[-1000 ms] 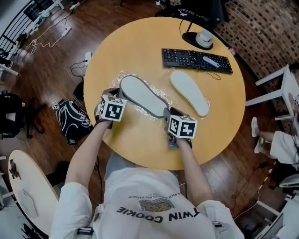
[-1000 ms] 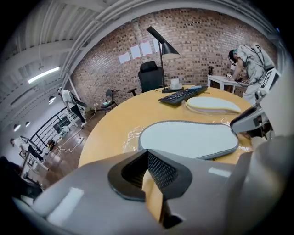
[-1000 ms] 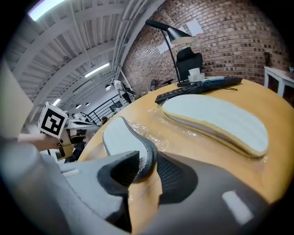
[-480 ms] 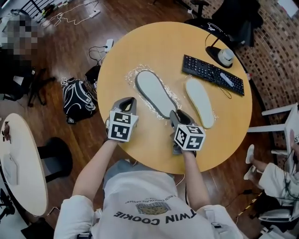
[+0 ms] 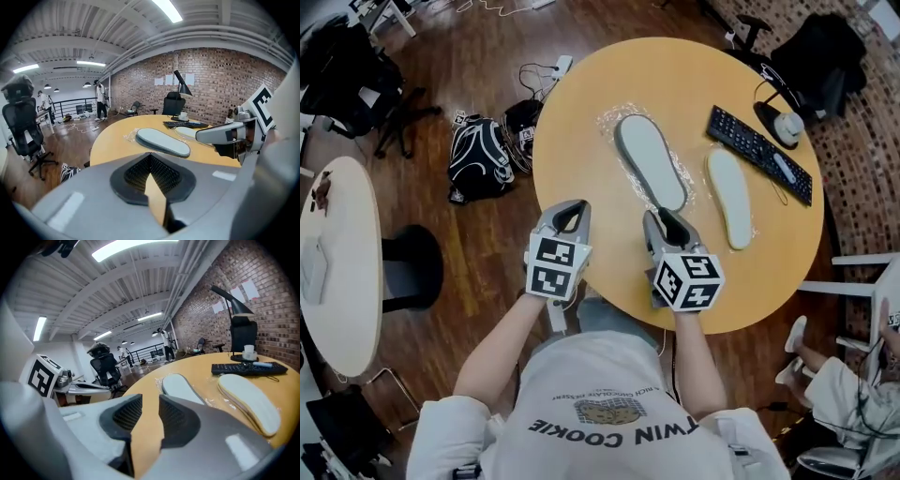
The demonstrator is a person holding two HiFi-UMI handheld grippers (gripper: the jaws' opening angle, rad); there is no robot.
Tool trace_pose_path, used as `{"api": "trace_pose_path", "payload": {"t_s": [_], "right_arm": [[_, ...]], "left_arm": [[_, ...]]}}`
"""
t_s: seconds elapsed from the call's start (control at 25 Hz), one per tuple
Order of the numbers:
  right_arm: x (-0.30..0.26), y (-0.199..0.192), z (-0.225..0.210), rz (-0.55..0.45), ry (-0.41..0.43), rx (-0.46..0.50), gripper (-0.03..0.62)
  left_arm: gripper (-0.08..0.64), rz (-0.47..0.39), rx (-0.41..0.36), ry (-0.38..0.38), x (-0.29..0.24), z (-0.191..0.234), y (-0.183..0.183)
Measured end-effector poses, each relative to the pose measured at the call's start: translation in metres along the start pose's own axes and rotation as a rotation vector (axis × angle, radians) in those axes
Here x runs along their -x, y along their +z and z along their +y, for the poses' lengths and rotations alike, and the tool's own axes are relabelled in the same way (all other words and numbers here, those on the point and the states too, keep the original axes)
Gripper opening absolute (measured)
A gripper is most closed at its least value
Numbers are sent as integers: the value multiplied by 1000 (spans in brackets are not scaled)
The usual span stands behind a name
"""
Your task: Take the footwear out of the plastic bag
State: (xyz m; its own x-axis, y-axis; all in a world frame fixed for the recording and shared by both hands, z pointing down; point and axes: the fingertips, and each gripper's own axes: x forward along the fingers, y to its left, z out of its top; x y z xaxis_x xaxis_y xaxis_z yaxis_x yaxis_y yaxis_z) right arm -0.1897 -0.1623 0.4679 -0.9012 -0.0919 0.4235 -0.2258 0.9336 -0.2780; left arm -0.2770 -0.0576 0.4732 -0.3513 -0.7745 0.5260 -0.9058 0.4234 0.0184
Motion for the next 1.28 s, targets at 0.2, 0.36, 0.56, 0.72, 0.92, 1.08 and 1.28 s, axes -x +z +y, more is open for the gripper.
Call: {"api": "trace_pose_path", "payload": {"t_s": [0.2, 0.36, 0.56, 0.72, 0.92, 1.08, 1.28], "right_arm": [[43, -7, 43, -15, 61, 119, 109], [87, -19, 70, -17, 102, 198, 108], [150, -41, 92, -3, 98, 255, 107], [191, -62, 101, 2, 99, 239, 103], [230, -76, 111, -17, 126, 244, 100], [262, -91, 111, -29, 147, 235, 97], [322, -113, 100, -41, 162, 231, 94]], "left_arm": [[2, -48, 24, 33, 50, -34, -14], [2, -100, 65, 41, 89, -69, -24], [2, -163, 117, 26, 136, -118, -36], [2, -156, 125, 27, 171, -151, -52], [2, -181, 116, 51, 205, -184, -59], [2, -206, 99, 65, 225, -214, -62], [2, -228, 119, 67, 247, -273, -70]]}}
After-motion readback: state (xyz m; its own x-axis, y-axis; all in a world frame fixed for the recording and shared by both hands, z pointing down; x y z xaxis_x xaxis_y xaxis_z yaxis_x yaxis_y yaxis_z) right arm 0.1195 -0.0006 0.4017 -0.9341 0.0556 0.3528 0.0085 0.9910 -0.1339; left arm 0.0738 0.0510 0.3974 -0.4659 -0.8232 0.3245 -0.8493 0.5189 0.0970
